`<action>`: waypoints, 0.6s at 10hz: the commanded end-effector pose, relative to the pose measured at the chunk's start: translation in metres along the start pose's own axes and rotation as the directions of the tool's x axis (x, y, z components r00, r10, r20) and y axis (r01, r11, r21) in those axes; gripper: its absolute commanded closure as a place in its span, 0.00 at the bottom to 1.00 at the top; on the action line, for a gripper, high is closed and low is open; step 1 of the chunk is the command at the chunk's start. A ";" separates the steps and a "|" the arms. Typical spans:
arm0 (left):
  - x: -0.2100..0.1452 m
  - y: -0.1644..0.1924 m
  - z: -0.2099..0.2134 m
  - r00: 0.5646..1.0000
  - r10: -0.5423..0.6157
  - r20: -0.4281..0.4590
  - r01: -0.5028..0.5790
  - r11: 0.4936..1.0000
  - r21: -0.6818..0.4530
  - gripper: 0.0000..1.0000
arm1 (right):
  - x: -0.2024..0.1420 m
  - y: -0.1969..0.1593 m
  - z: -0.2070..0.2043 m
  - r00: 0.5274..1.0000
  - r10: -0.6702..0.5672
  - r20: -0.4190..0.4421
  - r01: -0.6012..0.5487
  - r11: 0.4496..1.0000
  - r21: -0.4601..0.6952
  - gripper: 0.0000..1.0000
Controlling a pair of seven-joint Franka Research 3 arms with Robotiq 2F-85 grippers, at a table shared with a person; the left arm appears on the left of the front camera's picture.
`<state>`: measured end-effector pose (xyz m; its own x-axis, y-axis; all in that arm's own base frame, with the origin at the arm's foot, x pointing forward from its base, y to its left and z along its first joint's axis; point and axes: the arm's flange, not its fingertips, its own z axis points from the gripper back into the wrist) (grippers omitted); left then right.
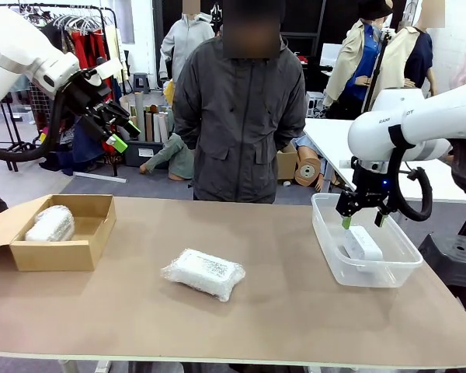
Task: Separate and place wrapped and unwrapped clocks.
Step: If the picked Digital clock is wrapped, place it in the Package Box ; if not, place it in the Organizing box, then pick up the Digital clock indicated by the person.
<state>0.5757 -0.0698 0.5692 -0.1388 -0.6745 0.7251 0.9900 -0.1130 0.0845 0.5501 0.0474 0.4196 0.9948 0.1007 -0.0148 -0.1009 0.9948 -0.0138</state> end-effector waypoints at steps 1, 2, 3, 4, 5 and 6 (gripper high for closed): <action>0.001 -0.001 0.001 1.000 -0.002 0.007 0.003 1.000 -0.003 0.00 | -0.002 0.000 0.014 0.998 0.058 0.001 -0.058 0.998 -0.016 0.00; 0.001 -0.001 0.001 1.000 -0.002 0.007 0.003 1.000 -0.003 0.00 | -0.002 0.002 0.020 0.998 0.066 0.015 -0.066 0.998 -0.024 0.00; 0.001 -0.001 0.001 1.000 -0.002 0.007 0.003 1.000 -0.003 0.00 | -0.002 0.003 0.023 0.997 0.078 0.026 -0.078 0.997 -0.023 0.00; 0.001 -0.001 0.001 1.000 -0.002 0.007 0.003 1.000 -0.003 0.00 | -0.001 0.002 0.010 0.999 0.032 0.014 -0.032 0.999 -0.002 0.00; 0.001 -0.001 0.001 1.000 -0.002 0.007 0.003 1.000 -0.003 0.00 | -0.001 0.002 0.010 0.999 0.032 0.014 -0.032 0.999 -0.002 0.00; 0.001 -0.001 0.001 1.000 -0.002 0.007 0.003 1.000 -0.003 0.00 | -0.001 0.002 0.010 0.999 0.032 0.014 -0.032 0.999 -0.002 0.00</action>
<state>0.5756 -0.0698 0.5692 -0.1388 -0.6745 0.7251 0.9900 -0.1130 0.0845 0.5496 0.0499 0.4302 0.9897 0.1429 -0.0006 -0.1428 0.9896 -0.0144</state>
